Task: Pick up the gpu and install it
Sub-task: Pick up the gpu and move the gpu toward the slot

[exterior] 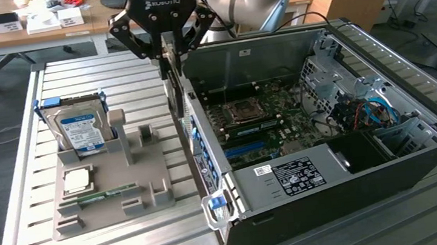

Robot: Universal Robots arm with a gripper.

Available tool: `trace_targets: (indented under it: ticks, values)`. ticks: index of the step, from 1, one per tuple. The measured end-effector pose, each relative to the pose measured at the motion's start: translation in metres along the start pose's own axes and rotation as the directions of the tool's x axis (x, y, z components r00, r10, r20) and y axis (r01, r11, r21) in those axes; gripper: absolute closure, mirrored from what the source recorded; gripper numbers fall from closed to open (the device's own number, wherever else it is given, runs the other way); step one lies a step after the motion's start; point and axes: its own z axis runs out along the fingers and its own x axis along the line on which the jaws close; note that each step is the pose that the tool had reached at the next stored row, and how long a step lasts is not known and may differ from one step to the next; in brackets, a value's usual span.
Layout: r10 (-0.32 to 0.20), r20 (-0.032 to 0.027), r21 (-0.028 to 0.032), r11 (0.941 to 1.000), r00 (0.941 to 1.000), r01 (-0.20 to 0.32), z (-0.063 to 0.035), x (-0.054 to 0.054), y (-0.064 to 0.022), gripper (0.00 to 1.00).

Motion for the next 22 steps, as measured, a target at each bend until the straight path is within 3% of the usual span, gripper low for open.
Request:
trace_targets:
  ticks: [22]
  values:
    - [0.000, -0.0001, -0.0053, 1.0000, 1.0000, 0.000, 0.0012, -0.047, 0.0021, 0.73]
